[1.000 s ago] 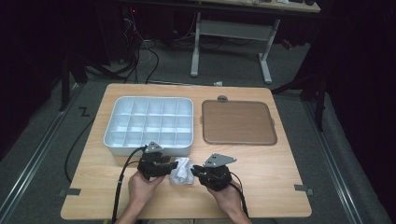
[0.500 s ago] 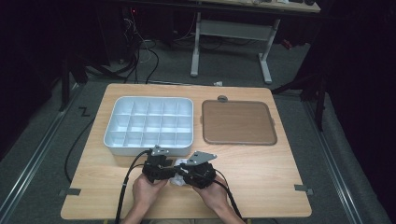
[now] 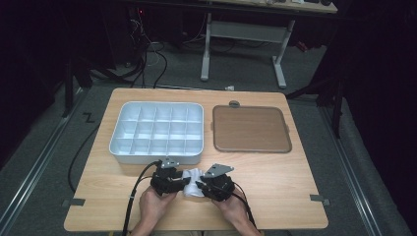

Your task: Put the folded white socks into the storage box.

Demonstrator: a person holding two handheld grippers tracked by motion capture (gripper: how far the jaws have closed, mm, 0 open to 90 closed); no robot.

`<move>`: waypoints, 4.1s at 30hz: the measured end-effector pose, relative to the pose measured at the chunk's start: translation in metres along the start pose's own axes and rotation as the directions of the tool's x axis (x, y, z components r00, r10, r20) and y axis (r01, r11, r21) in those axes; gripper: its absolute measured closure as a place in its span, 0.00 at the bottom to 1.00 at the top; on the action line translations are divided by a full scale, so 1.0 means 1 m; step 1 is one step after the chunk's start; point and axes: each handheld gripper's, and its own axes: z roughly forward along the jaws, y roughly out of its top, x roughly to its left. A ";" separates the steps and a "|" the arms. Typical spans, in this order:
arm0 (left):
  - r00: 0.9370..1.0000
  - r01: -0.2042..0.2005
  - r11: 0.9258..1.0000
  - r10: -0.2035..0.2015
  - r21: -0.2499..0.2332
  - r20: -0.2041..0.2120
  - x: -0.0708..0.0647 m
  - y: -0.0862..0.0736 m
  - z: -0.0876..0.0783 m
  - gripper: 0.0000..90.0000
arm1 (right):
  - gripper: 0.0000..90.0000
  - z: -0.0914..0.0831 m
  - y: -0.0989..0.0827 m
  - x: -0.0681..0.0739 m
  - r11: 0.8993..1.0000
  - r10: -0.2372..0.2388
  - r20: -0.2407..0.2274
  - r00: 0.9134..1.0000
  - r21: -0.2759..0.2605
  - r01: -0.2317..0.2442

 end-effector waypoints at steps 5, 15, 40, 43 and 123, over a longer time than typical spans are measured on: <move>1.000 0.007 1.000 -0.007 -0.005 0.012 0.000 -0.002 0.000 0.65 | 0.81 -0.002 -0.008 -0.010 0.998 0.060 -0.049 0.997 -0.016 -0.061; 1.000 0.013 1.000 -0.013 -0.004 0.010 0.000 -0.002 0.000 0.65 | 0.84 -0.009 -0.017 -0.014 0.995 0.097 -0.071 0.993 -0.025 -0.099; 0.996 0.052 0.996 -0.057 -0.066 -0.074 0.021 0.014 -0.022 0.45 | 0.78 0.002 0.001 0.012 0.997 0.021 -0.073 0.997 -0.069 -0.026; 0.994 0.090 0.992 -0.095 -0.088 -0.050 0.018 0.017 -0.027 0.39 | 0.77 -0.006 0.000 0.010 0.996 0.029 -0.070 0.997 -0.086 -0.035; 0.997 -0.081 0.991 0.080 0.105 0.012 -0.020 0.024 -0.030 0.81 | 0.41 -0.069 -0.099 -0.102 0.960 0.280 0.334 0.900 -0.072 -0.272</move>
